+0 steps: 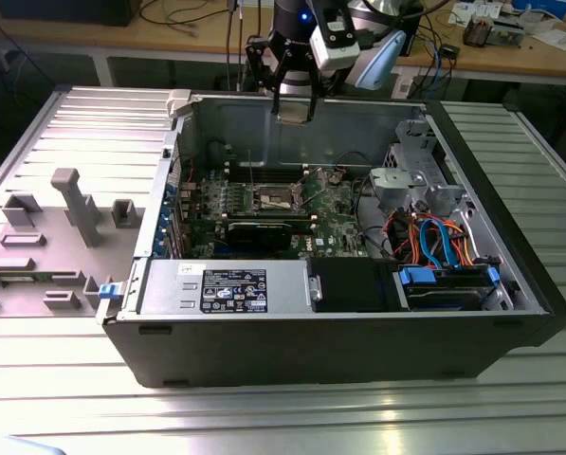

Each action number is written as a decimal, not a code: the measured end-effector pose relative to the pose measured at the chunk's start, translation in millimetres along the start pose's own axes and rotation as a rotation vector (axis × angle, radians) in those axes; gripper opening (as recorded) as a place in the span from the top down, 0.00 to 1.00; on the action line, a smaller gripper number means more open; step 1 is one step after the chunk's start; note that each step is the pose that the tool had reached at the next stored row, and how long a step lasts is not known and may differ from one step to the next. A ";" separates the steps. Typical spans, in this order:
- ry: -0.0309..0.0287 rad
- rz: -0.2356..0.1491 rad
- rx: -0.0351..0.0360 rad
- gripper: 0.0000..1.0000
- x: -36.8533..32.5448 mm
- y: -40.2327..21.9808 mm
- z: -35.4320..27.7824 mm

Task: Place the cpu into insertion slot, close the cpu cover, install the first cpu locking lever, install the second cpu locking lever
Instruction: 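Place the cpu into insertion slot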

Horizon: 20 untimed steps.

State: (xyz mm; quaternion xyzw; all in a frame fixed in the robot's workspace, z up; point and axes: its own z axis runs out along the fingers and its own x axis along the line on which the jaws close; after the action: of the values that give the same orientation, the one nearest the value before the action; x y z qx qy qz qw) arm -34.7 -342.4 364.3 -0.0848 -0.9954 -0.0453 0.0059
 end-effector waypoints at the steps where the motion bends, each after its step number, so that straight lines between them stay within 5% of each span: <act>1: -0.0008 0.009 -0.0002 0.46 0.0 0.0 0.1; 20: -0.0033 0.036 -0.0007 0.46 0.2 -0.1 0.3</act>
State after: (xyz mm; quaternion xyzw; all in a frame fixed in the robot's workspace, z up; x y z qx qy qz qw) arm -34.9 -342.4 364.0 -0.1026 -0.9937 -0.0454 0.0050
